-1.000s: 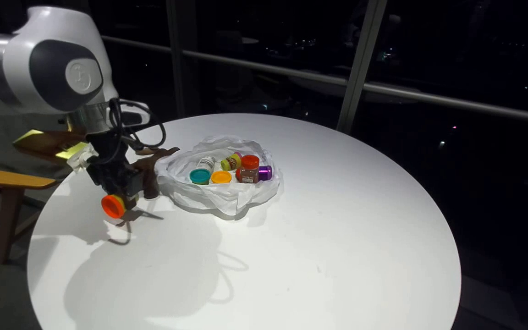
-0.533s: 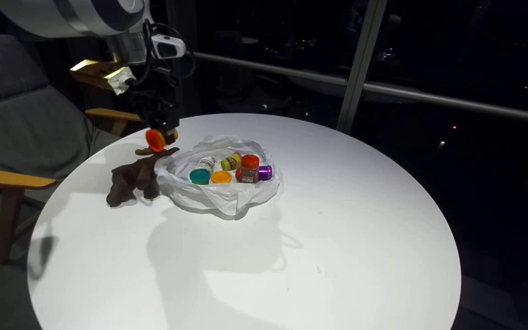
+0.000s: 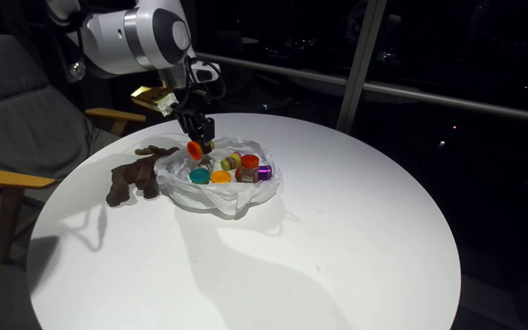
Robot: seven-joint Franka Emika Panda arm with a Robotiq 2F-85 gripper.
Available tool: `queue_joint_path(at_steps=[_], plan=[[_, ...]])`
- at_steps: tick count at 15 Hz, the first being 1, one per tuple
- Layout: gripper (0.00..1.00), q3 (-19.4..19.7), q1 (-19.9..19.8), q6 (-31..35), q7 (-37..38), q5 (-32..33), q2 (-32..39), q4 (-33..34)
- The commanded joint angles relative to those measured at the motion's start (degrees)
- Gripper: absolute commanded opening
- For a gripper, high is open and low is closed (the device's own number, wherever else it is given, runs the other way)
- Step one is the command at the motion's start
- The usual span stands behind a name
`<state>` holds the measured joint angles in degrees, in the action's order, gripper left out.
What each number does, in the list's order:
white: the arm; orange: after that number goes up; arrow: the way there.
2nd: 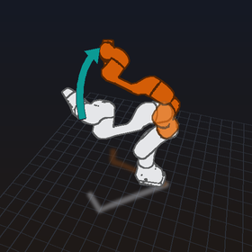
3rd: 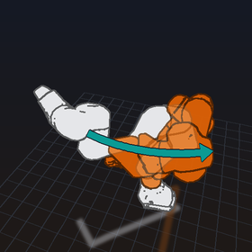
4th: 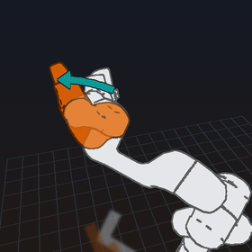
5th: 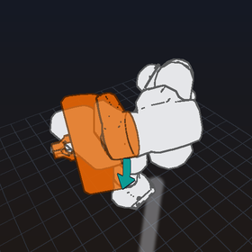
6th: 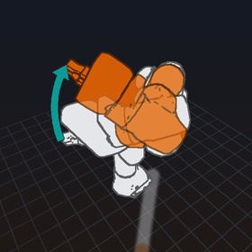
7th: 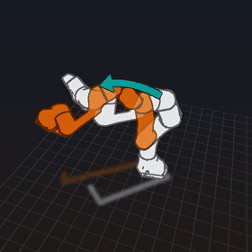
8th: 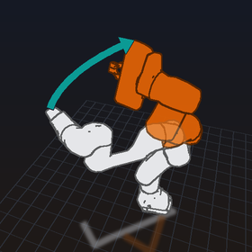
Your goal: Put the objects on the table into the plastic bag.
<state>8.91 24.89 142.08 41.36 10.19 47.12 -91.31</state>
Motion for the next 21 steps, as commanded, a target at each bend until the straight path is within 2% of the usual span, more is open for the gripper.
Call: queue_joint_path(at_steps=[1, 4, 5, 7, 11, 12, 13, 16, 18, 20, 21], plan=[[0.18, 1.0, 3.3, -3.9, 7.2, 1.1, 9.2, 11.8], [0.2, 1.9, 7.7, -4.9, 12.7, 2.7, 12.2, 15.7], [0.68, 2.2, 9.1, -5.5, 14.8, 3.4, 13.6, 17.4], [0.69, 2.7, 12.6, -6.7, 19.4, 5.0, 14.3, 19.3], [0.98, 4.1, 19.5, -10.6, 30.2, 7.6, 17.2, 26.0], [1.0, 4.4, 20.8, -12.1, 32.8, 8.2, 18.5, 28.3], [1.0, 6.4, 16.8, -6.6, 28.9, 8.9, 9.0, 15.3], [1.0, 10.7, 19.9, -6.3, 31.8, 9.6, 5.4, 12.5], [1.0, 13.9, 19.0, -7.1, 31.4, 9.2, 4.0, 12.9], [1.0, 15.3, 19.3, -9.0, 30.1, 8.3, 0.3, 11.6], [1.0, 14.6, 18.9, -10.2, 27.9, 7.4, -2.0, 10.7]])
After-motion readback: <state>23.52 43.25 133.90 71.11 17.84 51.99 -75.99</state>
